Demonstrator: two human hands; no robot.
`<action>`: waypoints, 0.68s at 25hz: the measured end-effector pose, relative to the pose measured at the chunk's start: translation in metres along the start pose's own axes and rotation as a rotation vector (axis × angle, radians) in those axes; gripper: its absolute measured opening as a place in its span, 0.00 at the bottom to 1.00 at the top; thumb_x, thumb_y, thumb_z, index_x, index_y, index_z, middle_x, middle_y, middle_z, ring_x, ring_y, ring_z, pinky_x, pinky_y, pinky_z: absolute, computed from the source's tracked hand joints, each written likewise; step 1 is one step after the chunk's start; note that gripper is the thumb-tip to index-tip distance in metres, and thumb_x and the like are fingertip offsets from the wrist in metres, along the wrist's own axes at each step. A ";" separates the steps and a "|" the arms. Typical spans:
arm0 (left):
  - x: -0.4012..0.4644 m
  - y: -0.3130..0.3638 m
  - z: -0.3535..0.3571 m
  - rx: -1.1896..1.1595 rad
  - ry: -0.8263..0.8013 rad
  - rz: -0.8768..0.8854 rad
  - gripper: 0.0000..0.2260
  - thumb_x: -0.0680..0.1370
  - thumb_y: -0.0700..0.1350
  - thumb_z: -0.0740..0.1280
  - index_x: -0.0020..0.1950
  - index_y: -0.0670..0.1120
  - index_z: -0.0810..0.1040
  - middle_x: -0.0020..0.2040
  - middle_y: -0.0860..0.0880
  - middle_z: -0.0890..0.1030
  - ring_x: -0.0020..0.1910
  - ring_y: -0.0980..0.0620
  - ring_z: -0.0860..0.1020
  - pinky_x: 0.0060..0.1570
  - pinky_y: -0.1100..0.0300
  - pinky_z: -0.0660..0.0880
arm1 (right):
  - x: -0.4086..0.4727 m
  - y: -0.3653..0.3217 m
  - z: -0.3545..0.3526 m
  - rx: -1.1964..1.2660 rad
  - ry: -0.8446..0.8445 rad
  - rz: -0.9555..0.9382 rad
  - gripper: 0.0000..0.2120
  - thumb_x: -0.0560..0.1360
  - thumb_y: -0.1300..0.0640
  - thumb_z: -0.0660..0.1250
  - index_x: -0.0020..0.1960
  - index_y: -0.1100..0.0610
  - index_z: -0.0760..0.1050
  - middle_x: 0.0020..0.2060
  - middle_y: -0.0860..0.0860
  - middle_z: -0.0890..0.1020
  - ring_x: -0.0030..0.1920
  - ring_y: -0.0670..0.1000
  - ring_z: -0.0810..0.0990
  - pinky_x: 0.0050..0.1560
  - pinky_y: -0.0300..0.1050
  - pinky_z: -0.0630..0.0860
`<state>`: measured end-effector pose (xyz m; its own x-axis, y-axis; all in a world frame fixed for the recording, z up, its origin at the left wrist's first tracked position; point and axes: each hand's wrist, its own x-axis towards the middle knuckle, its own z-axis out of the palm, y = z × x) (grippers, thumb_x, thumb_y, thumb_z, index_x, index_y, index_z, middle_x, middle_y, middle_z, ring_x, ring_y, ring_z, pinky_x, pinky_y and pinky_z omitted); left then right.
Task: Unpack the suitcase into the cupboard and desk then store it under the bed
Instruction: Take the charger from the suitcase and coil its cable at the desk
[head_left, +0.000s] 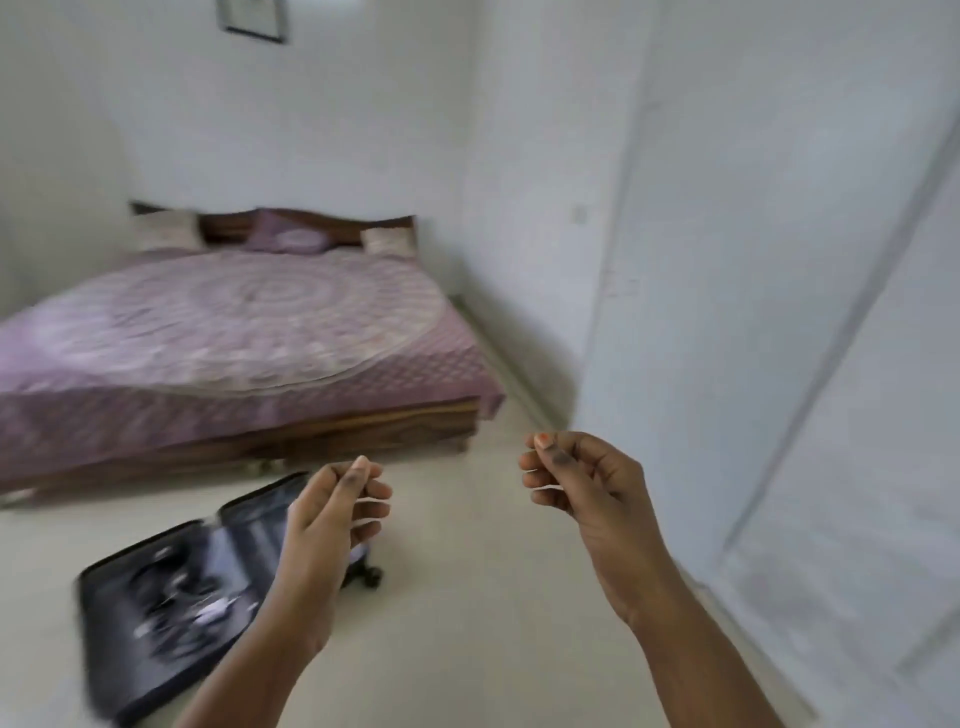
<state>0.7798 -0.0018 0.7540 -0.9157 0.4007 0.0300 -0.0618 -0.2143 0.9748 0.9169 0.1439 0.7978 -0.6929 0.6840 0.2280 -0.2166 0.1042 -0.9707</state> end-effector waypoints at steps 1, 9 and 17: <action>0.011 0.000 -0.043 0.017 0.090 -0.004 0.10 0.80 0.45 0.60 0.43 0.43 0.77 0.35 0.48 0.80 0.38 0.50 0.76 0.41 0.59 0.71 | 0.010 0.015 0.037 0.026 -0.075 0.040 0.09 0.75 0.56 0.67 0.46 0.62 0.81 0.37 0.53 0.83 0.38 0.46 0.80 0.41 0.38 0.78; 0.052 -0.007 -0.259 0.075 0.584 -0.094 0.10 0.80 0.45 0.60 0.45 0.41 0.77 0.38 0.44 0.78 0.39 0.49 0.75 0.41 0.58 0.71 | 0.089 0.121 0.250 0.116 -0.427 0.311 0.08 0.75 0.58 0.65 0.42 0.58 0.81 0.35 0.53 0.83 0.38 0.48 0.80 0.41 0.39 0.78; 0.175 -0.050 -0.333 0.179 0.744 -0.295 0.08 0.79 0.43 0.62 0.46 0.41 0.78 0.37 0.45 0.79 0.40 0.48 0.76 0.43 0.56 0.71 | 0.210 0.237 0.384 0.080 -0.511 0.482 0.08 0.77 0.59 0.64 0.43 0.59 0.81 0.34 0.52 0.83 0.35 0.45 0.80 0.38 0.34 0.78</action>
<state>0.4906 -0.2172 0.6369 -0.8995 -0.2908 -0.3261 -0.3345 -0.0217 0.9421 0.4560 0.0354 0.6449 -0.9562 0.2142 -0.1992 0.1588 -0.1921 -0.9685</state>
